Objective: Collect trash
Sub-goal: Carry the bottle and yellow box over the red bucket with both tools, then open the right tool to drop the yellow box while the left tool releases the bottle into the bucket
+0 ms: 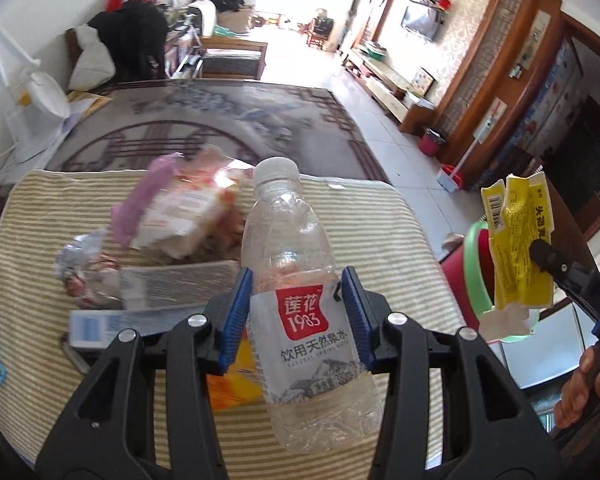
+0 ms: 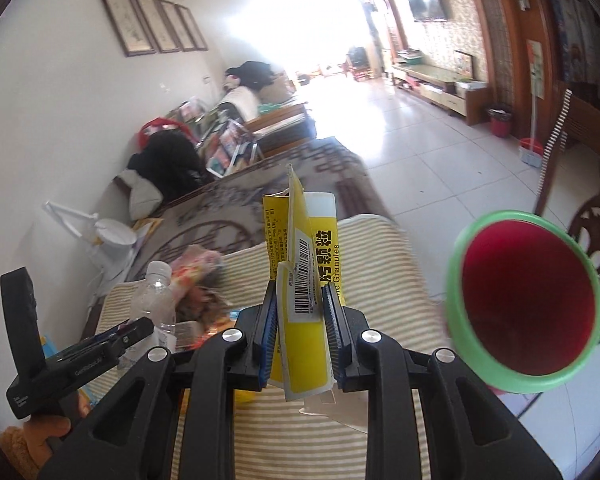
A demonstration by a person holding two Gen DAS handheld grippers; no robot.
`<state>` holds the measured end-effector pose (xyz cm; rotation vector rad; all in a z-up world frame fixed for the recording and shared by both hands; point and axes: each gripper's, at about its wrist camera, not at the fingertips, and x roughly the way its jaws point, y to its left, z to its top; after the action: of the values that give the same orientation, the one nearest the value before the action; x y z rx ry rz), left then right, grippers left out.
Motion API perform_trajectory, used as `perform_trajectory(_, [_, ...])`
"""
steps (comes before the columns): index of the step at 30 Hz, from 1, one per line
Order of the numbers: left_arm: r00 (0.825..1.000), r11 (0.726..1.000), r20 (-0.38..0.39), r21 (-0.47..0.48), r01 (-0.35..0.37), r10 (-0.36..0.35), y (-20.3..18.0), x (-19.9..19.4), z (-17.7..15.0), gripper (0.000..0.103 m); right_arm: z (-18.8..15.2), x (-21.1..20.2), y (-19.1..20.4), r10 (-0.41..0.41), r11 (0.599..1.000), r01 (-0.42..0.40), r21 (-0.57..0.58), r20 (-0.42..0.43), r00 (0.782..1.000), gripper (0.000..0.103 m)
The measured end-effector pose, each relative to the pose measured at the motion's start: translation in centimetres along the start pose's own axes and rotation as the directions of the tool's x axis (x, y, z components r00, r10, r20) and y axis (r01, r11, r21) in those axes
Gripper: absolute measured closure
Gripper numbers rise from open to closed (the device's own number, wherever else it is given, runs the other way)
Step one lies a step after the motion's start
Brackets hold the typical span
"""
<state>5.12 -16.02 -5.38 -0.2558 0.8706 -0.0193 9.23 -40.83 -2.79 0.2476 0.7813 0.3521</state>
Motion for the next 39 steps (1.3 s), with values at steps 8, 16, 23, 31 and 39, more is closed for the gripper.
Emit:
perform_trajectory(8, [1.000,0.998,-0.014,0.057,0.019,-0.018,-6.6,1.7,-0.2,0.059,0.0,-2.6,-8.3,-0.084,0.993,0.082,0.081,0.017,0.996,0.082])
perform_trajectory(16, [0.999,0.994,-0.026,0.109,0.028,-0.026,-11.1,2.9,-0.3,0.059,-0.2,-2.9,-15.4,-0.161,0.973,0.161,0.167,-0.009,0.987,0.082])
perform_trajectory(23, [0.999,0.992,-0.040,0.127,0.027,-0.022,-13.4,3.7,-0.2,0.059,-0.3,-3.0,-18.2,-0.177,0.964,0.178,0.197,-0.024,0.984,0.081])
perform_trajectory(31, [0.995,0.981,-0.068,0.175,0.088,-0.077,-16.3,5.1,0.1,0.059,-0.4,-3.8,-19.8,-0.230,0.946,0.218,0.241,0.023,0.973,0.045])
perform_trajectory(39, [0.955,0.913,-0.160,0.288,0.287,-0.250,-23.9,7.5,0.4,0.059,-0.6,-7.6,-22.7,-0.329,0.901,0.279,0.333,0.103,0.939,0.043])
